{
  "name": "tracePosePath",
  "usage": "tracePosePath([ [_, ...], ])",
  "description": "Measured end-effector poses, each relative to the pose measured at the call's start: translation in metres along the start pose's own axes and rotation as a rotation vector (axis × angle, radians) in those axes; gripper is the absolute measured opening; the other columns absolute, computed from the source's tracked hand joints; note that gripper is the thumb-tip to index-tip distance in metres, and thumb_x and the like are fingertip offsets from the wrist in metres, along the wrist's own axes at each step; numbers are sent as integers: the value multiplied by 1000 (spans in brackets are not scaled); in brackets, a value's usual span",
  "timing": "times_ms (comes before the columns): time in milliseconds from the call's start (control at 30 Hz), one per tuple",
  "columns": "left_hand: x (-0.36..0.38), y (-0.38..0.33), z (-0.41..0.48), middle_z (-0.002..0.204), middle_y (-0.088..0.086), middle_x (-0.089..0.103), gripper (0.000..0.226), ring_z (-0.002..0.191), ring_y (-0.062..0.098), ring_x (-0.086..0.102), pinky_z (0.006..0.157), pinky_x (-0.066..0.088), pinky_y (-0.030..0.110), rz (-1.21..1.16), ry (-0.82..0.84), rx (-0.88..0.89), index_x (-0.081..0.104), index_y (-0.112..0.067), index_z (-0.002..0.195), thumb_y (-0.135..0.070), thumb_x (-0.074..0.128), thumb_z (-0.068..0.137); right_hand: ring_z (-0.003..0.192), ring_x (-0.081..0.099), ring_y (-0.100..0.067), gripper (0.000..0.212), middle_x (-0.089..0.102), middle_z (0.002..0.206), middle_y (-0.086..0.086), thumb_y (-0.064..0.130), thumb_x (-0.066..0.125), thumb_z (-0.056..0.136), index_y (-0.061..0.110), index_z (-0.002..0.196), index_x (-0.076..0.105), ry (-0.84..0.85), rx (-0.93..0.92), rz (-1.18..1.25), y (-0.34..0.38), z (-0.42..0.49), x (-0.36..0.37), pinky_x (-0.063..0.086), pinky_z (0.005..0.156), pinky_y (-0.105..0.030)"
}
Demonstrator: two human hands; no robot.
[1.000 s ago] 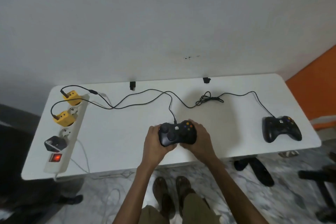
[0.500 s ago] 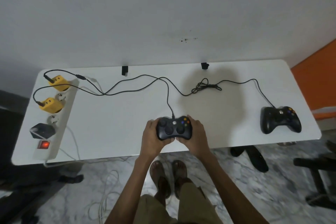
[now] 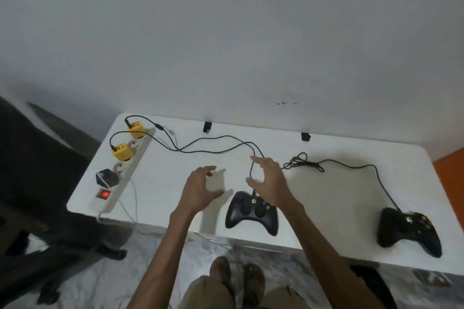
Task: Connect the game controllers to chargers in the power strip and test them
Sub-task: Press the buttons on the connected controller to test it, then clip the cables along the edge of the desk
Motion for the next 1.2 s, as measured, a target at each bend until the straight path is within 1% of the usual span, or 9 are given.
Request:
tracePosePath([
  [267,-71,6,42,119,7,65,58,113,25,58,95,43,30,27,-134,-8,61,-13,131,-20,80,77,121,52,-22,52,59,131,-1,25,68,86,23,137,55,60,-115,-98,68,66,22,38,104,-32],
  [467,-74,27,97,127,10,59,62,124,26,51,98,43,31,138,-12,15,56,-11,136,-19,76,78,130,50,-22,61,56,139,-2,28,73,82,17,139,53,143,-109,-172,84,112,71,36,110,-34],
  [567,-65,42,125,117,12,59,61,117,29,51,91,46,33,202,70,42,58,-11,131,-16,76,74,134,49,-25,69,56,142,-6,24,78,77,10,139,53,161,-101,-218,83,133,96,33,112,-32],
  [633,-59,52,143,117,12,57,60,116,29,51,90,45,33,225,112,67,57,-10,131,-14,75,73,134,49,-26,71,56,142,-8,24,77,76,8,140,51,174,-73,-277,81,150,110,32,111,-29],
  [767,-45,67,168,123,10,55,55,118,27,50,88,46,32,296,180,98,57,-10,127,-17,75,75,136,46,-26,75,53,145,-9,25,72,77,11,145,45,215,2,-377,76,171,128,30,114,-32],
  [933,-31,80,187,121,6,49,41,115,23,52,80,50,34,326,214,111,60,-13,114,-18,73,76,129,49,-25,78,52,140,-3,33,72,71,19,143,46,235,57,-441,64,184,143,36,110,-36],
  [1033,-29,84,196,107,7,55,29,102,26,57,71,50,34,298,190,123,61,-10,98,-11,70,71,122,50,-24,69,53,131,-3,31,71,73,21,138,52,219,41,-455,62,187,147,37,104,-37],
  [1100,-28,86,197,96,7,57,16,92,28,60,61,42,31,295,185,125,57,-9,83,-7,66,70,117,51,-22,55,57,123,-1,26,69,75,23,129,60,185,45,-439,61,187,147,36,101,-36],
  [1200,-27,88,193,91,7,62,12,83,27,62,58,35,27,258,177,113,54,-12,73,-2,60,73,106,56,-20,30,66,106,4,23,67,81,25,110,69,129,38,-449,59,185,146,36,94,-35],
])
Point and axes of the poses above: each hand's wrist, its own z-axis towards the middle knuckle, its own x-axis out of the palm, y = z × x, the point moved 10 cm from there along z, towards the middle knuckle
